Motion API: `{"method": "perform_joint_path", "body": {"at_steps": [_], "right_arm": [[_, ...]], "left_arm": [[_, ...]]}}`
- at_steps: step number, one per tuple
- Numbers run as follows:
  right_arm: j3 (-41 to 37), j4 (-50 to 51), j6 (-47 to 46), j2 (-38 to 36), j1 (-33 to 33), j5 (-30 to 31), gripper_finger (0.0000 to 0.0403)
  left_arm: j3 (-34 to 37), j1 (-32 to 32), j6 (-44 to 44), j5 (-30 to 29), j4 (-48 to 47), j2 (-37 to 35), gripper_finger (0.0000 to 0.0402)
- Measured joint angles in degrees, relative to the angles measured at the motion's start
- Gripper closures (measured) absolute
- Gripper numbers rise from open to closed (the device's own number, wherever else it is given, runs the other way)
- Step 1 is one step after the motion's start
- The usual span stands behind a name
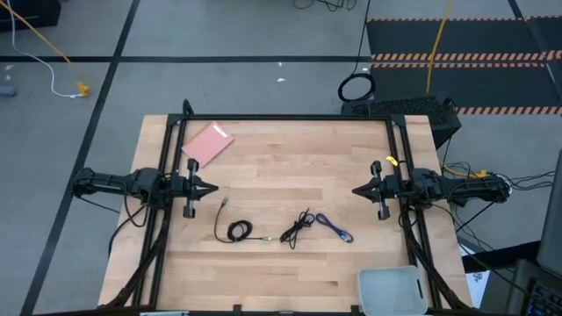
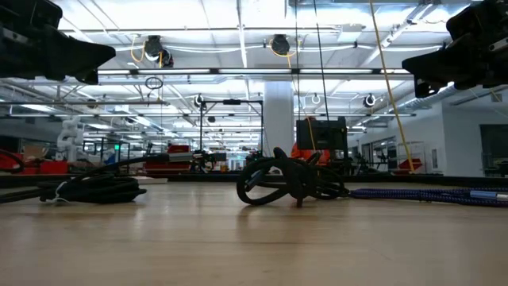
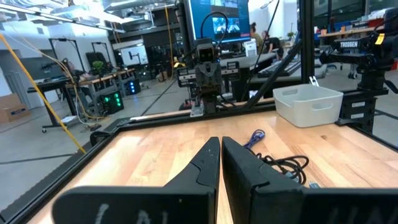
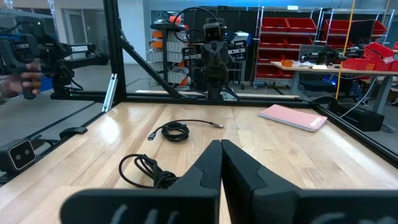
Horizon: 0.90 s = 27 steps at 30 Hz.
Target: Pick and place USB-C Cables
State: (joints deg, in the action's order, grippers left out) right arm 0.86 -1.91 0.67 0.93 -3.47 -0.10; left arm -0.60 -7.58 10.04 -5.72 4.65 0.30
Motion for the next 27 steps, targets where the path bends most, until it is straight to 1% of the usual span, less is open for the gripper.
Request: {"method": "perform_joint_path", "body": {"at_steps": [7,9,12,13,15,18,20,22,27], "right_arm": [[0.0,0.0,0.0,0.0,0.0,0.0,0.0403],[0.0,0.0,0.0,0.0,0.0,0.0,0.0403],[0.0,0.0,0.0,0.0,0.0,0.0,0.0403],[0.0,0.0,0.0,0.0,0.0,0.0,0.0403],[0.0,0.0,0.0,0.0,0.0,0.0,0.0403],[0.0,0.0,0.0,0.0,0.0,0.0,0.0403],[0.0,0.0,0.0,0.0,0.0,0.0,0.0403],[0.0,0.0,0.0,0.0,0.0,0.0,0.0403],[0.0,0.0,0.0,0.0,0.0,0.0,0.0403]], "left_arm": [[0.0,0.0,-0.3,0.0,-0.1,0.0,0.0380],[0.0,0.0,-3.0,0.0,-0.1,0.0,0.0380],[0.0,0.0,-12.3,0.5,-0.1,0.0,0.0380],[0.0,0.0,-13.7,1.1,0.1,0.0,0.0380],[0.0,-0.1,-14.2,1.9,1.8,0.5,0.0380],[-1.1,-0.2,-13.8,5.6,1.9,1.0,0.0380],[-2.8,-0.7,-13.9,5.9,1.9,1.8,0.0380],[-6.0,-1.2,-14.0,5.9,-0.2,3.2,0.0380],[-16.5,-2.5,-13.4,5.9,-5.0,9.2,0.0380]]}}
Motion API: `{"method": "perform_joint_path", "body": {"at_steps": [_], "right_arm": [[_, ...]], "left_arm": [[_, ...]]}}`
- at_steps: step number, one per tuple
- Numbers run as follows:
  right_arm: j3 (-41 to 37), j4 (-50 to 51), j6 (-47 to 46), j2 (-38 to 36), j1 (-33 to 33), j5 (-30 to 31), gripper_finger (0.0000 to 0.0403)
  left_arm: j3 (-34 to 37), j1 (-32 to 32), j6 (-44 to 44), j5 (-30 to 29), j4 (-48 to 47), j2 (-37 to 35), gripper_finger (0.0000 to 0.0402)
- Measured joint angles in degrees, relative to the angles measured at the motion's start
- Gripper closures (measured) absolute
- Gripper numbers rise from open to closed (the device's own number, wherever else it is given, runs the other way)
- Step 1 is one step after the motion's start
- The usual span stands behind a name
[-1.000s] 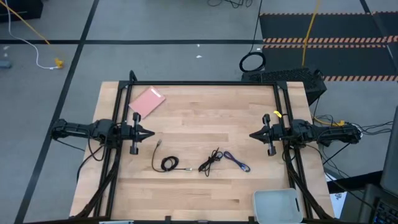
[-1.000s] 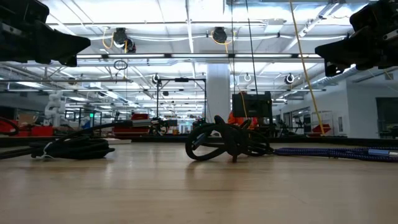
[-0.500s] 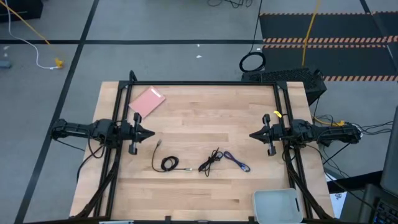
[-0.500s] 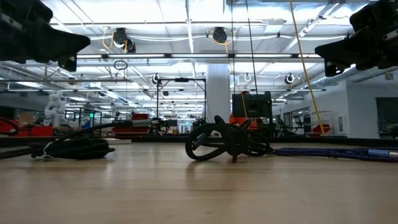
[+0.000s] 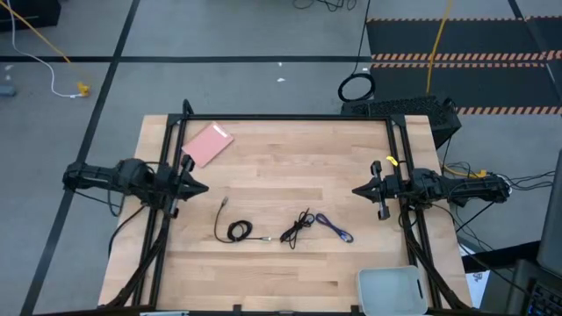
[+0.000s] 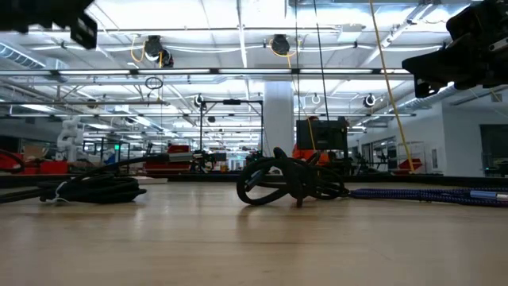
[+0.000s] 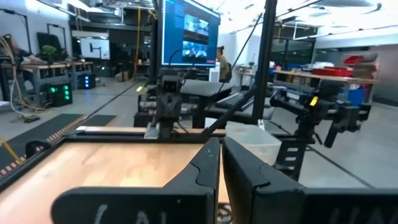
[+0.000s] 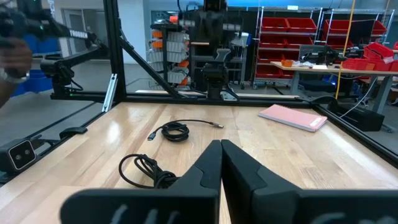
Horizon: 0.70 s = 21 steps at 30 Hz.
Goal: Pick and place USB-C Cables
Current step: Put the right black charger cable into the bin
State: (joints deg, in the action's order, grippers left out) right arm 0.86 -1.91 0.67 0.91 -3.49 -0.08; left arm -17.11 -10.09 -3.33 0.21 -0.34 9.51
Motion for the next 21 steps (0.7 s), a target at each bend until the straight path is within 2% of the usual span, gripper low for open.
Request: {"method": "perform_joint_path", "body": {"at_steps": [10,14,21], "right_arm": [[0.0,0.0,0.0,0.0,0.0,0.0,0.0403],[0.0,0.0,0.0,0.0,0.0,0.0,0.0403],[0.0,0.0,0.0,0.0,0.0,0.0,0.0403]], "left_arm": [[-19.5,-2.1,1.1,-0.1,-9.5,16.4,0.0380],[-22.2,-3.4,4.2,-0.6,-9.6,22.2,0.0380],[-26.6,-3.9,9.6,-6.5,-8.5,33.7,0.0380]]}}
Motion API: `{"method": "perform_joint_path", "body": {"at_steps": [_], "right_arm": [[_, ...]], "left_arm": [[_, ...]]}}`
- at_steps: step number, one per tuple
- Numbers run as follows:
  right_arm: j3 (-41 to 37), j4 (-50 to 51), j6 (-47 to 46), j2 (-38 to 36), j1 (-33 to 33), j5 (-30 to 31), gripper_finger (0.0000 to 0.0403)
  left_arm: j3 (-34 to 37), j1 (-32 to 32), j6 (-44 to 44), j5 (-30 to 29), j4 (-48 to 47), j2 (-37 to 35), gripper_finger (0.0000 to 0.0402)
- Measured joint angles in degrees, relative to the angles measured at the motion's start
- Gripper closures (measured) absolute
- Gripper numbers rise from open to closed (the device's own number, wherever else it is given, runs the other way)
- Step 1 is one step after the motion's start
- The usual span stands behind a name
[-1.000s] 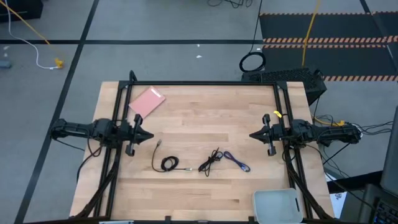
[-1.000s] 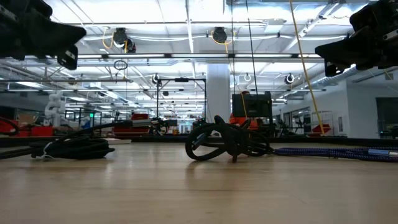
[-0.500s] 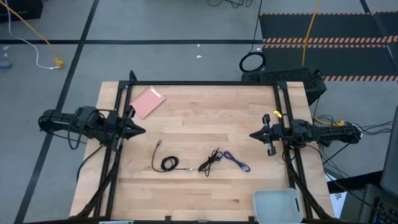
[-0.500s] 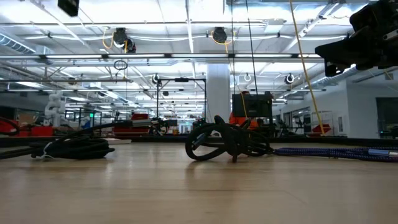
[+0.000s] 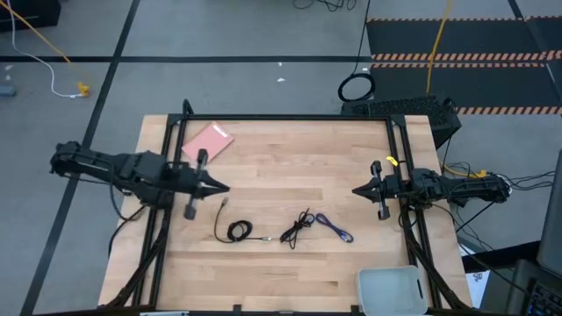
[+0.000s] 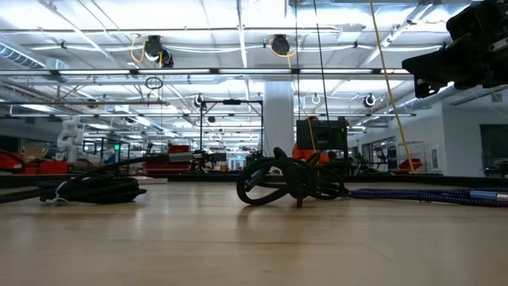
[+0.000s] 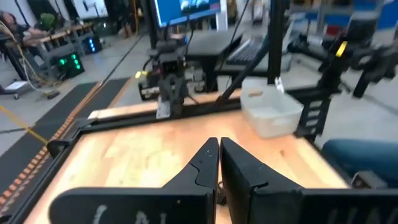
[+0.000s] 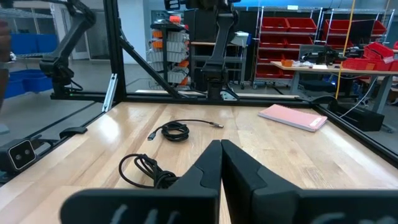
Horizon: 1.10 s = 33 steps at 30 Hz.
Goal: Pick and place USB-C Cables
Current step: Put the right black charger cable into the bin
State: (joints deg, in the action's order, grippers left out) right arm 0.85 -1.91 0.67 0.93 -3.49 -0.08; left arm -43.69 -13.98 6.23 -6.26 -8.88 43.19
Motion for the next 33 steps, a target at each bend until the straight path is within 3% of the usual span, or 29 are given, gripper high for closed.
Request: {"method": "perform_joint_path", "body": {"at_steps": [11,18,26,29,33], "right_arm": [[0.0,0.0,0.0,0.0,0.0,0.0,0.0403],[0.0,0.0,0.0,0.0,0.0,0.0,0.0403],[0.0,0.0,0.0,0.0,0.0,0.0,0.0403],[0.0,0.0,0.0,0.0,0.0,0.0,0.0403],[0.0,0.0,0.0,0.0,0.0,0.0,0.0403]], "left_arm": [[-10.8,0.1,0.1,-0.3,-3.3,17.3,0.0380],[-17.1,-0.1,1.3,0.0,-12.2,25.9,0.0380],[-21.6,0.8,0.8,0.1,-13.0,34.6,0.0379],[-23.1,0.8,-0.2,0.2,-13.4,37.5,0.0365],[-23.8,1.1,-1.7,0.3,-14.4,40.8,0.0313]]}}
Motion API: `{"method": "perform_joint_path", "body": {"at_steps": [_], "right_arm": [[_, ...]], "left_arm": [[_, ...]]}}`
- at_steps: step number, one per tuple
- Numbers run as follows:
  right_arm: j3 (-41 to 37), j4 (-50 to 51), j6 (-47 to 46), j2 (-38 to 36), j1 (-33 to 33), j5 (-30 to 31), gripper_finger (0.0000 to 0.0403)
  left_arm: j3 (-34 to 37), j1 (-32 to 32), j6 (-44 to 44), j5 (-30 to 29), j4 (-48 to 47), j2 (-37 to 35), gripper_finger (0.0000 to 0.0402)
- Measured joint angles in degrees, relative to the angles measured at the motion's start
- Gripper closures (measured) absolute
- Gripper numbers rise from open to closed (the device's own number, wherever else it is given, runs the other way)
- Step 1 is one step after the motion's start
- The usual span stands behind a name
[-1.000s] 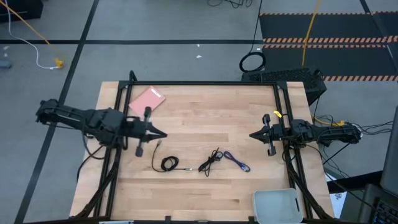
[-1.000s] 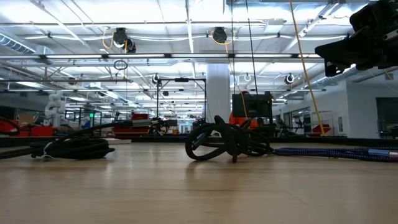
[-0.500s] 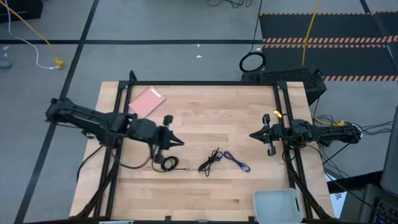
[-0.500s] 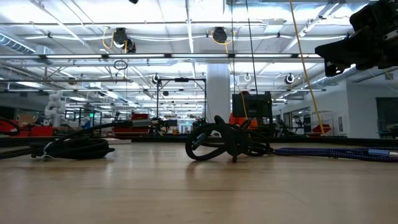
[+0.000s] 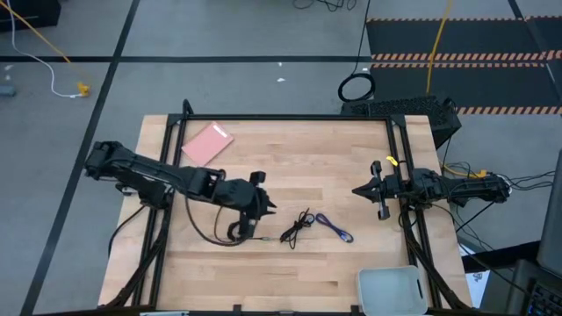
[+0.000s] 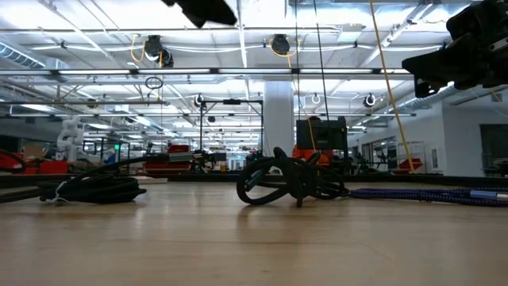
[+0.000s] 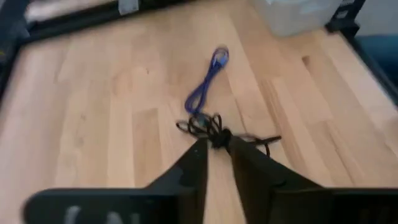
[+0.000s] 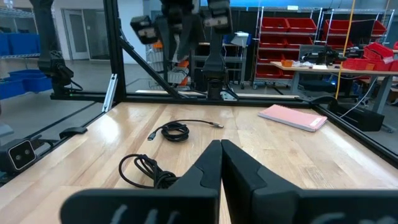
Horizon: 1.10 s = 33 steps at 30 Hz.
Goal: Pick and place USB-C Cables
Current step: Put the right black charger cable into the bin
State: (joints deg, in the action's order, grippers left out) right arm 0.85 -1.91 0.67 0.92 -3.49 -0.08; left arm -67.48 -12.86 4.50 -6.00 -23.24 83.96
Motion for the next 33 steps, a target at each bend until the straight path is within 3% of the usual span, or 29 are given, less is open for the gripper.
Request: {"method": "perform_joint_path", "body": {"at_steps": [6,12,16,23,33], "right_arm": [[0.0,-0.2,0.0,0.0,0.0,0.0,0.0403],[0.0,-1.1,0.0,0.0,0.0,0.0,0.0403],[0.0,-3.1,0.0,0.0,0.0,0.0,0.0403],[0.0,-6.3,0.0,0.0,0.0,0.0,0.0403],[0.0,-11.1,0.0,0.0,0.0,0.3,0.0403]], "left_arm": [[0.0,0.0,-3.1,-0.1,-1.4,3.4,0.0232],[0.0,0.0,-5.8,-0.1,5.6,7.9,0.0188],[-1.8,0.0,-6.8,-1.2,8.3,11.8,0.0175],[-9.1,-0.6,-8.9,-6.2,5.0,18.6,0.0172],[-12.7,-2.1,-9.9,-6.3,5.1,23.8,0.0172]]}}
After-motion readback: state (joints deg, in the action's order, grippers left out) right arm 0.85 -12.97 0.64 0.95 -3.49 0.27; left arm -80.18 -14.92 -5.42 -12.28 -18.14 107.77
